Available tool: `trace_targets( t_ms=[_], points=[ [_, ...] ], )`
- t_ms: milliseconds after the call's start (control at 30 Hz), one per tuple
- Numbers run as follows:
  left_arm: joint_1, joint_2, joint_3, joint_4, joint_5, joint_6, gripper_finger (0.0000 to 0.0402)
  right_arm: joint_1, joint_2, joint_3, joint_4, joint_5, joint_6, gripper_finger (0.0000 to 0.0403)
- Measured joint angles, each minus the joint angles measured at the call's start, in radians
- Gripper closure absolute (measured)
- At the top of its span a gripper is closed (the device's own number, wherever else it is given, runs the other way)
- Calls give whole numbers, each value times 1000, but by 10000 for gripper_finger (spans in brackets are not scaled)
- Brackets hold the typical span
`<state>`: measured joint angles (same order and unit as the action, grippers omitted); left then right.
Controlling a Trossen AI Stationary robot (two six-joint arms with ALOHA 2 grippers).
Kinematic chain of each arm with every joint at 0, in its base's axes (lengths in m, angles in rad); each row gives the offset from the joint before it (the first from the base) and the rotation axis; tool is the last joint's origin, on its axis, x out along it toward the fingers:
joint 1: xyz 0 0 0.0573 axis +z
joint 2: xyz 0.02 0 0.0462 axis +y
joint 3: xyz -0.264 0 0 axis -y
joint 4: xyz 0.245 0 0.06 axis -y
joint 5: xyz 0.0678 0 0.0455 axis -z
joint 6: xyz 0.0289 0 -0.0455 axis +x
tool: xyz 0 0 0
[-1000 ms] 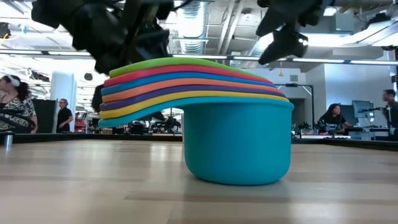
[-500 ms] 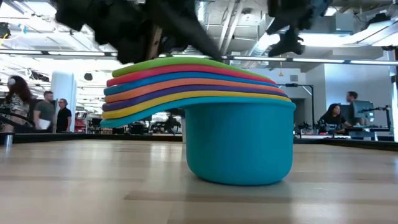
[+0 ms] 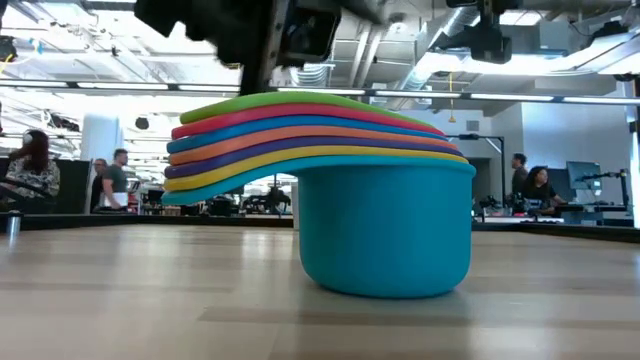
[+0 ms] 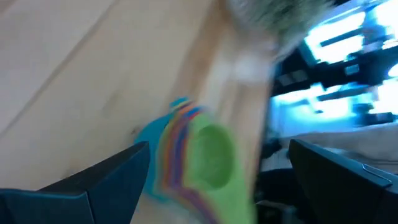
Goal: Nest measuring cups in basket
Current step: Put the nested measuring cups into the bin
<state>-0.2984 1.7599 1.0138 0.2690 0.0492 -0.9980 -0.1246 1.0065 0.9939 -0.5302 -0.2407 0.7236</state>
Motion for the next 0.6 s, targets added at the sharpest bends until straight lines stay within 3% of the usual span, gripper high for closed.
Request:
trace_targets(
  t_ms=[167,467,600],
  points=[
    [-9,0,-2,-152,-55,-22,28,57,0,0,7,6,46,82],
    [-16,41,-2,-123,-99,-69,28,137,10,0,8,73,89,82],
    [-25,89,0,-22,-80,-102,28,156,9,0,17,96,119,82]
  ],
)
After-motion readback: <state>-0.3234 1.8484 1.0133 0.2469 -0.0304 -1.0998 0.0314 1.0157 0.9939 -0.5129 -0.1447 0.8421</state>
